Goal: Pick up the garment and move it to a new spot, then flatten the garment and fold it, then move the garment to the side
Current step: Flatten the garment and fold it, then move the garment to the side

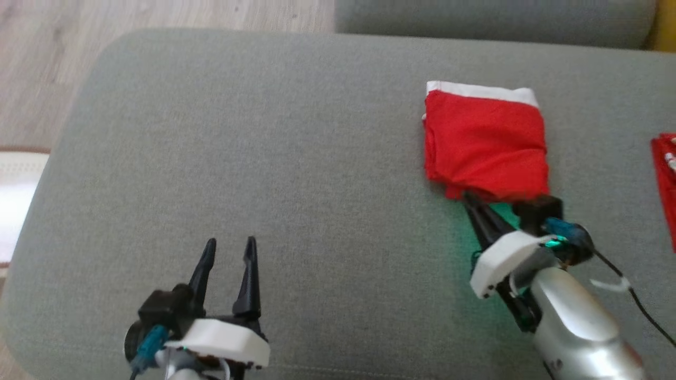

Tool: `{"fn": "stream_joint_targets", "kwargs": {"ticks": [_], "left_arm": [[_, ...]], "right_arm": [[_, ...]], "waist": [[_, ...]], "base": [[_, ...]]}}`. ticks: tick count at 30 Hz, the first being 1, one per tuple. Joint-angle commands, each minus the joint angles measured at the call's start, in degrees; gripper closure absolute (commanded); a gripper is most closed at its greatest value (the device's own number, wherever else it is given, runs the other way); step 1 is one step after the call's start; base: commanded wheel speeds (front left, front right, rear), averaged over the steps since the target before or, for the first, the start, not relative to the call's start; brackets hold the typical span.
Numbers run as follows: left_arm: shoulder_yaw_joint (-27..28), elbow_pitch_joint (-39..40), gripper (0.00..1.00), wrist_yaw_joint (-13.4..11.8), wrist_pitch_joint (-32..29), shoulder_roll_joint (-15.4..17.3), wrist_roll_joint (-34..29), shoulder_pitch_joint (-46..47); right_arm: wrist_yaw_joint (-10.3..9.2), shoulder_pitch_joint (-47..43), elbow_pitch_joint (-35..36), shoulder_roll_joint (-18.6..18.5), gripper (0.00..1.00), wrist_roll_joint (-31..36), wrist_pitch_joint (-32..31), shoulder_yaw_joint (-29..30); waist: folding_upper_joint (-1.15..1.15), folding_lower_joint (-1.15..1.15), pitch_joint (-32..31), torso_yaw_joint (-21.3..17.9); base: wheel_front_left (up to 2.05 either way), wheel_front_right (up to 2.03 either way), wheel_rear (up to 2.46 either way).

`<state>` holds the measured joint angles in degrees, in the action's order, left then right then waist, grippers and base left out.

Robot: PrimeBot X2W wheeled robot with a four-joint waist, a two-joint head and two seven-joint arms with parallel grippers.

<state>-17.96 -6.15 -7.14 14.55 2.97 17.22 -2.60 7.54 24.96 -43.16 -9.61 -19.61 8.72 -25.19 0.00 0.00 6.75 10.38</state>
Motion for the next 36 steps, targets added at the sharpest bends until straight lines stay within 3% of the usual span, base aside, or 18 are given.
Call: {"fn": "stream_joint_targets", "kwargs": {"ticks": [1, 4, 5, 8, 9, 10, 19, 36], "left_arm": [[2.19, 1.32, 0.0, -0.1, 0.45, -0.09, -0.54, -0.34], [3.43, 0.9, 0.0, 0.38, 0.45, -0.09, -1.23, -1.74], [3.85, 0.76, 0.0, 0.63, 0.45, -0.09, -1.5, -2.22], [5.18, 0.15, 0.0, 1.76, 0.45, -0.09, -2.64, -3.88], [5.67, -0.03, 0.0, 2.22, 0.45, -0.09, -3.09, -4.5], [6.17, -0.23, 0.0, 2.75, 0.45, -0.09, -3.53, -5.07], [9.85, -0.42, 0.0, 5.28, 0.45, -0.09, -5.02, -7.3], [10.45, -1.39, 0.0, 6.79, 0.45, -0.09, -5.25, -7.11]], "right_arm": [[-0.05, -1.09, 2.36, 0.05, 1.0, 0.04, 1.67, 0.96], [-0.05, -4.75, 5.34, -0.32, 1.0, 0.8, 4.18, 5.73], [-0.05, -6.13, 6.71, -0.38, 0.91, 1.13, 4.8, 7.55], [-0.05, -10.76, 11.49, -0.02, 0.51, 2.44, 5.77, 12.29], [-0.05, -12.31, 13.29, 0.18, 0.16, 3.07, 5.92, 13.7], [-0.05, -13.87, 15.04, 0.42, 0.0, 3.65, 6.02, 14.98], [-0.05, -24.68, 25.69, 2.89, 0.0, 7.26, 6.26, 24.0], [-0.05, -27.48, 25.74, 4.94, 0.0, 9.47, 6.27, 26.79]], "waist": [[0.0, 0.0, -1.62, -0.84], [0.0, 0.0, -3.72, -1.55], [0.0, 0.0, -4.3, -1.78], [0.0, 0.0, -6.2, -2.67], [0.0, 0.0, -6.69, -2.98], [0.0, 0.0, -7.11, -3.24], [0.0, 0.0, -8.66, -4.53], [0.0, 0.0, -8.53, -5.71]], "base": [[0.0, 0.0, 0.0], [0.0, 0.0, 0.0], [0.0, 0.0, 0.0], [0.0, 0.0, 0.0], [0.0, 0.0, 0.0], [0.0, 0.0, 0.0], [0.0, 0.0, 0.0], [0.0, 0.0, 0.0]]}}
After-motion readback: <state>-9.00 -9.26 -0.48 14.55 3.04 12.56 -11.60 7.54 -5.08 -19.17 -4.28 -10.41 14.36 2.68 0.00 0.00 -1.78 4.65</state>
